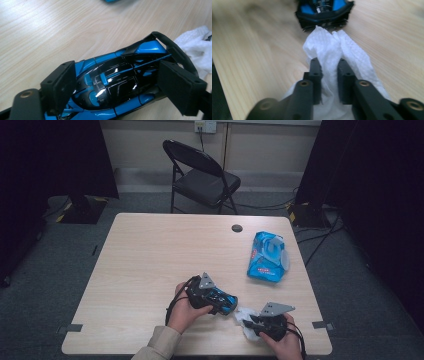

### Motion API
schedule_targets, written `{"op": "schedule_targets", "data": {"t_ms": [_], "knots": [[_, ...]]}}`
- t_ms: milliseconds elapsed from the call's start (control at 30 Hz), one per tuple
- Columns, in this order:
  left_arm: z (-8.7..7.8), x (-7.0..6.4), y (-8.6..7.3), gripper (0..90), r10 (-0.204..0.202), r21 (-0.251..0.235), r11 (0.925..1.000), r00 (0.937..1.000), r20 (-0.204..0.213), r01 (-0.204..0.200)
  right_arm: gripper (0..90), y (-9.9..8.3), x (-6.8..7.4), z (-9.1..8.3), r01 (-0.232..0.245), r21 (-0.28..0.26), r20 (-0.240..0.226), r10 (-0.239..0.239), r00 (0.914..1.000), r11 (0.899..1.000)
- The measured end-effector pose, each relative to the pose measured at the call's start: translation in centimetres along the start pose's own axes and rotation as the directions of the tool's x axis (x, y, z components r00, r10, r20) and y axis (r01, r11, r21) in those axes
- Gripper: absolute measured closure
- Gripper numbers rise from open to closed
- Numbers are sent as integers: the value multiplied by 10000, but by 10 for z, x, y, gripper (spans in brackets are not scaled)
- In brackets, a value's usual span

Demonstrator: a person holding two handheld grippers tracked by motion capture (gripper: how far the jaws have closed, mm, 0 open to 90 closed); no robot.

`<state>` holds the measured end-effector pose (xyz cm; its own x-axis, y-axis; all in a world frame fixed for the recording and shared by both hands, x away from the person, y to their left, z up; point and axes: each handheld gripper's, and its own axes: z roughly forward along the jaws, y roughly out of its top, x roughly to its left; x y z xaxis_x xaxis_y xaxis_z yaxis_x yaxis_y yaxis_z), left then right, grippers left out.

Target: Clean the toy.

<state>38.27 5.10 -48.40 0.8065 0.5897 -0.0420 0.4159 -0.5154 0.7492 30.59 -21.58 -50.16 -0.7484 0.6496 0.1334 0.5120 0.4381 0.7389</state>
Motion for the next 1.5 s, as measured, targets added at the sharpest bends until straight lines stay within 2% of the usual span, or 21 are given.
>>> {"op": "schedule_targets", "data": {"t_ms": [33,67,133,200,267,333,400,467,533,633,767,833,933,1067,1300,1500], "knots": [[1,0,-1,140,-9,-55,10000,10000,76,10,801,1,-2,0,-296,-44,-6,296,9996,9996],[1,1,-1,132,-23,-73,10000,10000,84,24,807,1,-3,0,-574,-124,265,577,9980,9983],[1,2,-1,127,-26,-71,10000,9999,130,27,815,5,-7,1,-718,-228,773,734,9943,9972],[1,2,-1,132,-1,-80,10000,9998,190,2,827,12,-13,0,-861,-483,1326,918,9869,9951],[1,3,-1,141,-25,-107,9999,9997,258,28,830,19,-21,3,-1149,-715,1381,1240,9826,9908],[0,4,-1,149,0,-104,9999,9994,352,3,834,23,-26,11,-1115,-593,1107,1176,9869,9920],[1,3,-1,150,7,-110,9999,9994,348,-3,835,26,-23,24,-775,-92,1008,780,9918,9970],[1,3,-1,149,-10,-90,10000,9994,345,14,837,28,-18,28,-576,-113,823,584,9949,9983],[1,3,-1,149,7,-55,10000,9994,341,-5,839,29,-13,29,-301,49,728,297,9969,9995],[1,3,-1,149,29,-106,9999,9995,330,-25,840,28,-4,29,204,157,145,-207,9997,9997],[1,2,-1,149,17,-137,9999,9994,331,-13,842,25,7,29,333,80,-263,-331,9991,9994],[1,2,-2,149,11,-145,9999,9995,327,-7,843,24,10,30,302,63,-676,-297,9973,9995],[1,2,-1,149,31,-97,9999,9994,331,-27,843,24,23,32,677,119,-938,-663,9934,9976],[1,2,0,149,82,-79,9999,9993,373,-79,844,26,32,37,903,91,-1111,-888,9898,9959],[2,1,-1,149,89,-105,9999,9992,386,-85,844,29,39,42,1104,-12,-1287,-1096,9856,9939],[2,1,0,149,55,-88,9999,9992,398,-52,843,30,47,42,1347,-56,-1981,-1331,9711,9909]]}}
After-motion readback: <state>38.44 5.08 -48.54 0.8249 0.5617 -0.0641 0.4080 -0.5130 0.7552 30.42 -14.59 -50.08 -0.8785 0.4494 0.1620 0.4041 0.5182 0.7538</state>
